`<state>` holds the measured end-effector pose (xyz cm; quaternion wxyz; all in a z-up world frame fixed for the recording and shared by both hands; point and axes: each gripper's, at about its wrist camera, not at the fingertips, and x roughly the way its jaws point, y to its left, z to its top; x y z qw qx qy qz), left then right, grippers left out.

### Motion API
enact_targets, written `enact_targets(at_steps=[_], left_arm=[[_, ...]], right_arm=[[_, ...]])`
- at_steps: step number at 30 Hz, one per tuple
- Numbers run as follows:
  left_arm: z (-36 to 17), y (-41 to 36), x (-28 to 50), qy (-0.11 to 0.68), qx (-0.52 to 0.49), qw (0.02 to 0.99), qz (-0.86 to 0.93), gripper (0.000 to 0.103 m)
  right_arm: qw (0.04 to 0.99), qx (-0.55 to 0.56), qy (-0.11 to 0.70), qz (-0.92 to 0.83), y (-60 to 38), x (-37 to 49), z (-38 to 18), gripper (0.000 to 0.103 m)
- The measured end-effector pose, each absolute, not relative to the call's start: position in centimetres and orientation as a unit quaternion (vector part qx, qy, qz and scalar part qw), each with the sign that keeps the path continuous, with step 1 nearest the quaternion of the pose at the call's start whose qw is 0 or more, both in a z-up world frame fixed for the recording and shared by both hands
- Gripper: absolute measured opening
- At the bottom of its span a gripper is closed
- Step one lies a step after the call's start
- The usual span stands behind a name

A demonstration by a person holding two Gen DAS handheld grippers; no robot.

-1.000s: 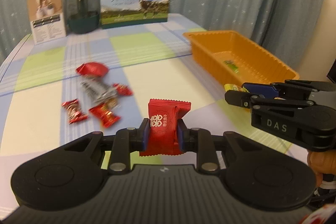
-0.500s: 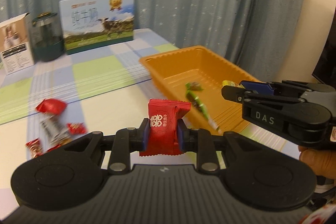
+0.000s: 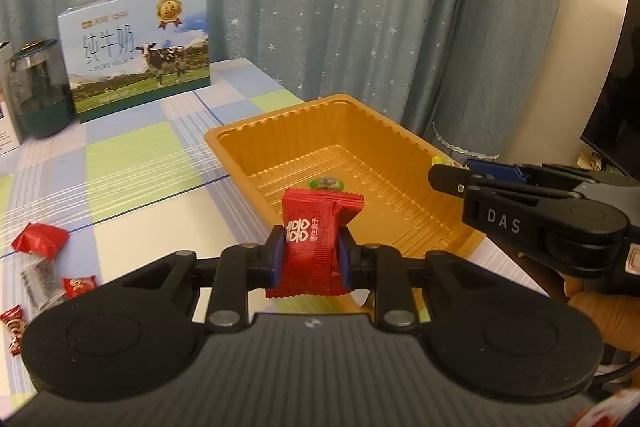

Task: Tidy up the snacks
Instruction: 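Carry both candies over the orange tray and open both tools to release them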

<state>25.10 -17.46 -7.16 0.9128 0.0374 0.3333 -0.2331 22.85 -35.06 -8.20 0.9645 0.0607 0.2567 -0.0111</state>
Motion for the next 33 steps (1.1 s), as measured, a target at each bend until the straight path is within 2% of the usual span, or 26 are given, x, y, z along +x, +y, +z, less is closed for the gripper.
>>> enact_targets(at_steps=[21,33], left_arm=[[-9.9,-21.3,27.9,0.345,0.05,0.9,-0.261,0.025],[-9.3,-18.7,27.7,0.34,0.05,0.907,-0.243,0.027]], right_arm=[[0.954,0.102,0.278,-0.035,-37.9,24.7,-9.5,0.031],[0.954,0.108,0.278,-0.014,-37.0,24.9,-9.6,0.031]])
